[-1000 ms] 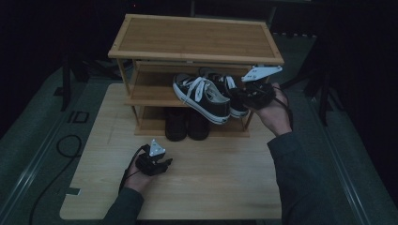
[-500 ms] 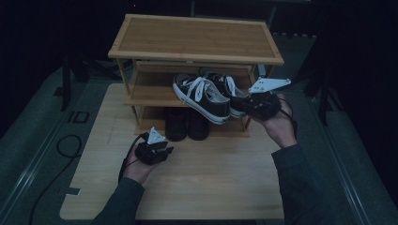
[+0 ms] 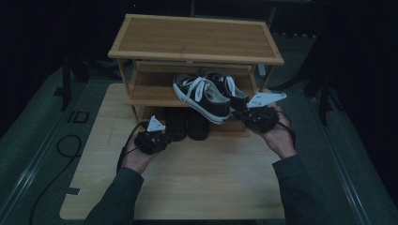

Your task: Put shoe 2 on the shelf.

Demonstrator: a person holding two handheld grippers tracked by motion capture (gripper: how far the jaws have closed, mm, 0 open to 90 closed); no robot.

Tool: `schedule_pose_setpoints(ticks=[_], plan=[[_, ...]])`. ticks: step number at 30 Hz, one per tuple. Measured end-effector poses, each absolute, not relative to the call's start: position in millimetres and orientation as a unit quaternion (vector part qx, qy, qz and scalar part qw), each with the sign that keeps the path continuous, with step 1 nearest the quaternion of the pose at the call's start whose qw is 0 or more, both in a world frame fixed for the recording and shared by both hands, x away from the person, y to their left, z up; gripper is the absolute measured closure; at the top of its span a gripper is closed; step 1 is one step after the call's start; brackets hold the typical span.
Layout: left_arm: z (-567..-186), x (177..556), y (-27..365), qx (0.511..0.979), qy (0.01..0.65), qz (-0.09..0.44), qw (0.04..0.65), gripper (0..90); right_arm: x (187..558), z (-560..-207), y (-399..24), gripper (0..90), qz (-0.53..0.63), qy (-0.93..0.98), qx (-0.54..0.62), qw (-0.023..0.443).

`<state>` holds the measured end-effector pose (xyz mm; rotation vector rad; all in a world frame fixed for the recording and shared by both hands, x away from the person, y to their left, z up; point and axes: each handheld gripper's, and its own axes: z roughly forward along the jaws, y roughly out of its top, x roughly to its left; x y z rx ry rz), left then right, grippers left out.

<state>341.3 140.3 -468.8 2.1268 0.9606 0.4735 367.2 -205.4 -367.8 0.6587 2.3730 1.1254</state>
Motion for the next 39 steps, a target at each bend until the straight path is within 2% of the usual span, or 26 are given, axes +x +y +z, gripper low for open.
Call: schedule_pose_setpoints(ticks=[4, 10, 27, 39], plan=[[-459.6, 345.1, 142.9, 0.829, 0.372, 0.197, 0.367, 79.8, 363.9, -377.2, -203.9, 90.0, 0.41, 0.856, 0.237, 0.208], [-445.6, 351.1, 147.0, 0.823, 0.376, 0.213, 0.369, 89.6, 361.0, -385.6, -203.5, 90.0, 0.408, 0.859, 0.233, 0.202], [-392.7, 382.2, 152.4, 0.81, 0.384, 0.252, 0.365, 90.0, 353.2, -386.9, -205.1, 90.0, 0.429, 0.853, 0.222, 0.198], [-381.9, 405.7, 153.4, 0.813, 0.395, 0.252, 0.346, 90.0, 351.5, -385.1, -203.7, 90.0, 0.437, 0.852, 0.211, 0.198]])
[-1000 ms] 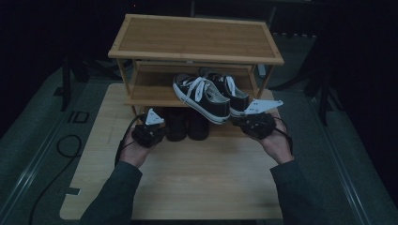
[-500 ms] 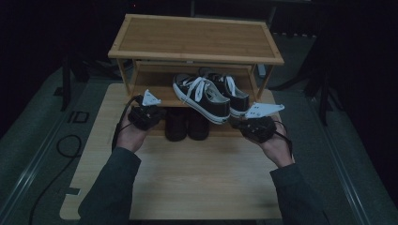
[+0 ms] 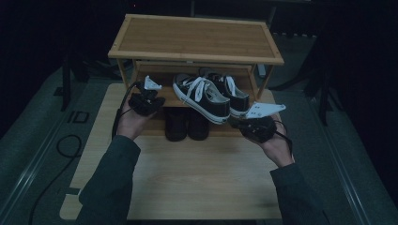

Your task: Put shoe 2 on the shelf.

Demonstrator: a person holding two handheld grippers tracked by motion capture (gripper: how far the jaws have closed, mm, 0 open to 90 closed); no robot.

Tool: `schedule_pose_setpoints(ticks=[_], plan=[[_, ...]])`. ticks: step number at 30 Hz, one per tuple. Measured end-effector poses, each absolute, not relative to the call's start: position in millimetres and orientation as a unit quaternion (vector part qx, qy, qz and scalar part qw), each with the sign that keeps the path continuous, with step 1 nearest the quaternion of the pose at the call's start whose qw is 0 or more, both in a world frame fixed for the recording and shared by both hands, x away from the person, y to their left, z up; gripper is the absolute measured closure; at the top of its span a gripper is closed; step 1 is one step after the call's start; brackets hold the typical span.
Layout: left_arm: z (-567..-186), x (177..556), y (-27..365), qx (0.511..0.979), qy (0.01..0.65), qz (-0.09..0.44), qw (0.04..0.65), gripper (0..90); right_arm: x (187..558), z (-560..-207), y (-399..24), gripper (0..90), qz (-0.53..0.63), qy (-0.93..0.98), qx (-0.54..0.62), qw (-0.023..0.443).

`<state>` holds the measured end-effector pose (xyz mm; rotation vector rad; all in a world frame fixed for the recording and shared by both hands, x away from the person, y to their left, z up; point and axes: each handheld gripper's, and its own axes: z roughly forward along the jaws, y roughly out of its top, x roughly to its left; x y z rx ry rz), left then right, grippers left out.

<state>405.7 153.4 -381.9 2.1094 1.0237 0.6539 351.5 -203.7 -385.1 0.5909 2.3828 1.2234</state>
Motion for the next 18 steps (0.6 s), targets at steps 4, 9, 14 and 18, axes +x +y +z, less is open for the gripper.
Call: schedule_pose_setpoints(ticks=[4, 9, 14, 18], plan=[[-381.9, 412.5, 154.6, 0.809, 0.402, 0.255, 0.344, 90.0, 350.4, -384.2, -202.2, 90.0, 0.439, 0.852, 0.207, 0.197], [-382.1, 419.0, 156.8, 0.81, 0.403, 0.258, 0.339, 90.0, 350.5, -381.5, -200.5, 90.0, 0.44, 0.851, 0.204, 0.199], [-385.3, 424.7, 160.7, 0.801, 0.417, 0.26, 0.341, 90.0, 351.0, -381.1, -197.2, 90.0, 0.44, 0.852, 0.199, 0.2], [-387.4, 427.8, 161.6, 0.798, 0.423, 0.262, 0.341, 90.0, 351.1, -381.5, -198.3, 90.0, 0.438, 0.853, 0.2, 0.202]])
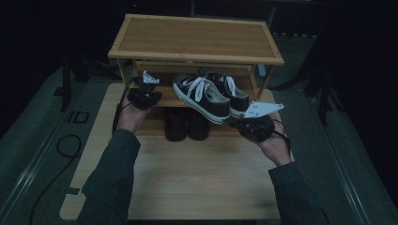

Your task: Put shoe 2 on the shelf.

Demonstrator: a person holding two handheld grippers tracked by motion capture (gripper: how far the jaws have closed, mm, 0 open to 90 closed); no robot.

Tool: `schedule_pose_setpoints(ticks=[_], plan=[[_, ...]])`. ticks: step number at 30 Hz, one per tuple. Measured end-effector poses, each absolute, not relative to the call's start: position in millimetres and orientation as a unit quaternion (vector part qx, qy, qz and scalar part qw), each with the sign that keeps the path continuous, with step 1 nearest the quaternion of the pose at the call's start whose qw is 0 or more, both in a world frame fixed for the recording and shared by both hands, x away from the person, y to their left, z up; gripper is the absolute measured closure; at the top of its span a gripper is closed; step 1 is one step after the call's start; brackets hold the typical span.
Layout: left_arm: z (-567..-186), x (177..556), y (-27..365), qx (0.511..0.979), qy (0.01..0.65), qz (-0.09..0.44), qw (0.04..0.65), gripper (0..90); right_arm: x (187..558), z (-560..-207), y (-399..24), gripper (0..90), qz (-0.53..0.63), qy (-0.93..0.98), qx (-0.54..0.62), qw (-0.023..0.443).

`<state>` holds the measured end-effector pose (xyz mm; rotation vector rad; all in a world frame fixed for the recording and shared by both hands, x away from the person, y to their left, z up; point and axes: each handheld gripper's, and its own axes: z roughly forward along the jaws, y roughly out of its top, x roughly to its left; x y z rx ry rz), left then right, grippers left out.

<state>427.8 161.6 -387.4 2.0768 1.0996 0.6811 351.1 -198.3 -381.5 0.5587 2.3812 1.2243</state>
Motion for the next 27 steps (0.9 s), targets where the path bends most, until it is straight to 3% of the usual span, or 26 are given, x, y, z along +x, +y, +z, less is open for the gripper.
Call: schedule_pose_setpoints(ticks=[12, 27], plan=[[-388.1, 427.6, 162.0, 0.798, 0.422, 0.261, 0.342, 90.0, 352.0, -383.1, -195.7, 90.0, 0.441, 0.854, 0.199, 0.193], [-388.3, 425.5, 156.4, 0.799, 0.421, 0.278, 0.328, 90.0, 350.6, -382.7, -160.1, 90.0, 0.454, 0.862, 0.148, 0.169]])
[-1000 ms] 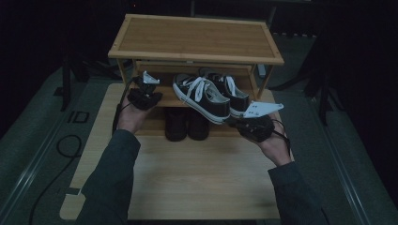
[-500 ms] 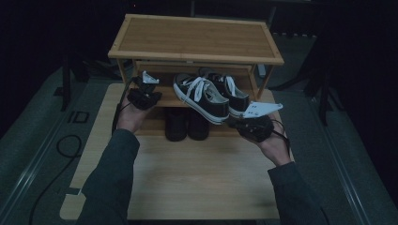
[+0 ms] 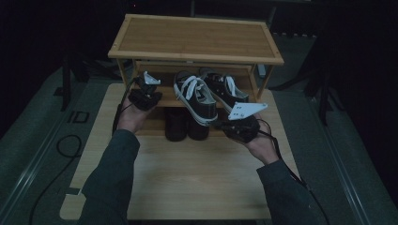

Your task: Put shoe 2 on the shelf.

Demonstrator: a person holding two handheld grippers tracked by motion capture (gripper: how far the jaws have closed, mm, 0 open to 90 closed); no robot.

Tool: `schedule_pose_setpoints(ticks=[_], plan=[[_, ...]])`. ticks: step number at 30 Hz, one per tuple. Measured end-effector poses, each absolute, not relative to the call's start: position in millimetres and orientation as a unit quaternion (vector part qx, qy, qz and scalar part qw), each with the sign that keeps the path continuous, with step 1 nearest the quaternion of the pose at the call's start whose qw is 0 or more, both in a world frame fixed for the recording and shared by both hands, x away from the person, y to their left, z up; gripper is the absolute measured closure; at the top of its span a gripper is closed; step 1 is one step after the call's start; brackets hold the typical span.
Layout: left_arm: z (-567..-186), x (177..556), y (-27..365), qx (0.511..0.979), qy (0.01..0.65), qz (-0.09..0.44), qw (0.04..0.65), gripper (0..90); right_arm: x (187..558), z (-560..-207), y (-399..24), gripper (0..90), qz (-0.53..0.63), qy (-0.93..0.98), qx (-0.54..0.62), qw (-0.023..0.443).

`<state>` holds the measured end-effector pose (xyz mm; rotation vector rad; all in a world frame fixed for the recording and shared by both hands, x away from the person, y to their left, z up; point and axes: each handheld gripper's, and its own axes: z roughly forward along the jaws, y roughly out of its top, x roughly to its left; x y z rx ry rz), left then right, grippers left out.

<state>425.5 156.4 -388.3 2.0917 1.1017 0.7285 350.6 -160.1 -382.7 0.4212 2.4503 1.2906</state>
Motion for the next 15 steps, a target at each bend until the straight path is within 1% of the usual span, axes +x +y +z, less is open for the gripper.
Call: schedule_pose_setpoints(ticks=[12, 15], plan=[[-388.2, 425.2, 155.4, 0.801, 0.417, 0.285, 0.32, 90.0, 357.9, -387.0, -146.7, 90.0, 0.476, 0.859, 0.127, 0.139], [-388.2, 425.1, 155.0, 0.801, 0.418, 0.285, 0.32, 90.0, 358.8, -387.2, -139.5, 90.0, 0.476, 0.86, 0.114, 0.144]])
